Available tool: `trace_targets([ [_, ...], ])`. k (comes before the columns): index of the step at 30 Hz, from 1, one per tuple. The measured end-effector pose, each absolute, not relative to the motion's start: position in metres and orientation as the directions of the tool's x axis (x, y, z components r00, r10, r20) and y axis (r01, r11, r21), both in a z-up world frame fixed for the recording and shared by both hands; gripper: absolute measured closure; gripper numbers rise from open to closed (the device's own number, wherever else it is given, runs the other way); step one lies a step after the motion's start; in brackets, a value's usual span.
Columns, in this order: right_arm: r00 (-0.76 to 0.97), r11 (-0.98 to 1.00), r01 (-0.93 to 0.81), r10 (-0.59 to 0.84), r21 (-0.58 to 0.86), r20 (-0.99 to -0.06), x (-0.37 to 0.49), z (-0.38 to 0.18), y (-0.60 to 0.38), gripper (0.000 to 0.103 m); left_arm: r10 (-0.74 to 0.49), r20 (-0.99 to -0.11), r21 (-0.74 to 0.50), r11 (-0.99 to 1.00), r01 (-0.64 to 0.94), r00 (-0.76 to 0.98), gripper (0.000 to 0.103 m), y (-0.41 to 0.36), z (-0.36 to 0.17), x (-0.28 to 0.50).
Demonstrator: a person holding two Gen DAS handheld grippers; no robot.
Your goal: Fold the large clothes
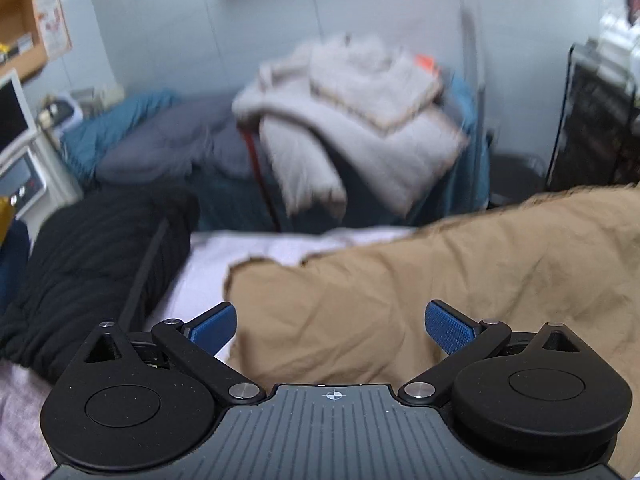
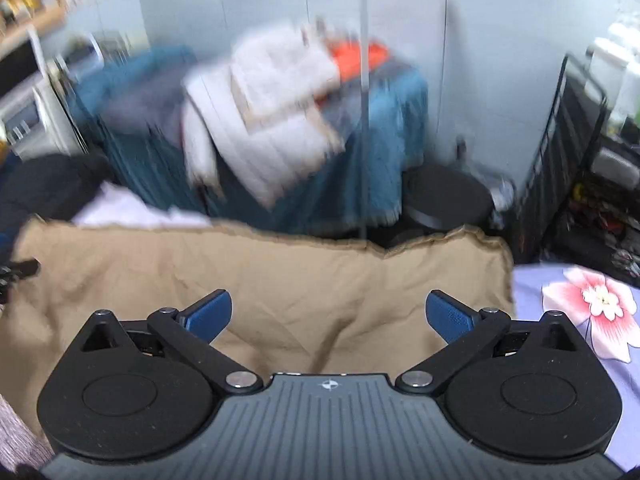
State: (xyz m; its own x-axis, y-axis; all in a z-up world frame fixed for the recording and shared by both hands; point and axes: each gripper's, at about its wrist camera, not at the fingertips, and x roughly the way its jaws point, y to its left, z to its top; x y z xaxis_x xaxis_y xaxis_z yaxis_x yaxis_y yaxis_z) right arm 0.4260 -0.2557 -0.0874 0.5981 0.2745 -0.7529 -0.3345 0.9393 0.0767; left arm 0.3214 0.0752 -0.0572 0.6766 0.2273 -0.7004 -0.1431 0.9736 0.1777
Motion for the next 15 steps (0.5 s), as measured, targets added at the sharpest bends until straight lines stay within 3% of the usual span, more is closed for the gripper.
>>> trace_targets([
  [3,0.493,0.945,-0.317,0.233,0.076,-0.838,0.431,-0.103,-0.234,0.005,0.206,-0.720,0.164,0.978,-0.126,0.663,0.000,0.059,-0.054,0.312],
  [8,0.421,0.917,-0.358,0.325,0.174,-0.847,0.385,-0.098,-0.225,0.002,0.225,-0.750,0.208,0.973,-0.101,0.623,0.000,0.025,-0.052,0.276],
  [15,0.409,0.948,-0.271,0.272,0.169,-0.871,0.339,-0.086,-0.239,0.001,0.185,-0.805,0.139,0.983,-0.124,0.564,0.000,0.008,-0.042,0.245],
])
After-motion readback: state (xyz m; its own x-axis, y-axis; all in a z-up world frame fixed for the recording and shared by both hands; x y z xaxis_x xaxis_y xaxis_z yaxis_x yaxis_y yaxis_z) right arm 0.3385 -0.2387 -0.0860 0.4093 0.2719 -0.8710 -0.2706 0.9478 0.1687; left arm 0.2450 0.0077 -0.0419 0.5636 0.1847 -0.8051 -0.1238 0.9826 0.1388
